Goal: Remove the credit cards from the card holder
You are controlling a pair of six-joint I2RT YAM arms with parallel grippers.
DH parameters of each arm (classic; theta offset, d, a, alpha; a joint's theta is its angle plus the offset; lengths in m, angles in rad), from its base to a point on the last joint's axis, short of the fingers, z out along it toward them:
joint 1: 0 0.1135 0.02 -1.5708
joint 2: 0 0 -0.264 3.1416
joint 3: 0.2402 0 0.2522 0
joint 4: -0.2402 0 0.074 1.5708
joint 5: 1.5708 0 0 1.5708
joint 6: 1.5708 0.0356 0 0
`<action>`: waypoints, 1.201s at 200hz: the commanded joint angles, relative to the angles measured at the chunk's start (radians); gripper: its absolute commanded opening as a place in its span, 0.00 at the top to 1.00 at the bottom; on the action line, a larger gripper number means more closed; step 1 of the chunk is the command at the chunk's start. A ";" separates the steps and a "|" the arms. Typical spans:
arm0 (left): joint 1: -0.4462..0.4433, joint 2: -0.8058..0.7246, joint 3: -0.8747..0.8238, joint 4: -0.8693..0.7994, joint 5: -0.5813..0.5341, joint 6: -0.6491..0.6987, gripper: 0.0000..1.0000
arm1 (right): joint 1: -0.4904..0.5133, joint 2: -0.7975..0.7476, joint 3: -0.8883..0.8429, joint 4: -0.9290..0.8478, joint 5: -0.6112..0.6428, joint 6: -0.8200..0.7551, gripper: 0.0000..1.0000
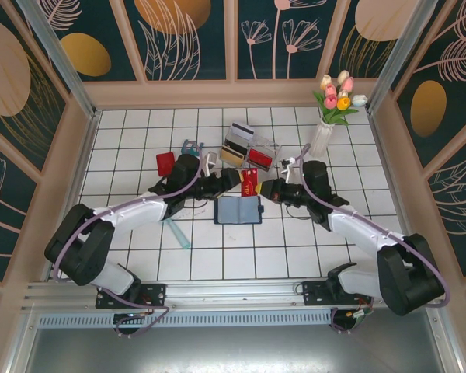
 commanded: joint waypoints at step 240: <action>0.005 -0.113 0.007 0.427 0.113 -0.257 1.00 | 0.010 -0.009 0.122 0.447 -0.091 0.390 0.75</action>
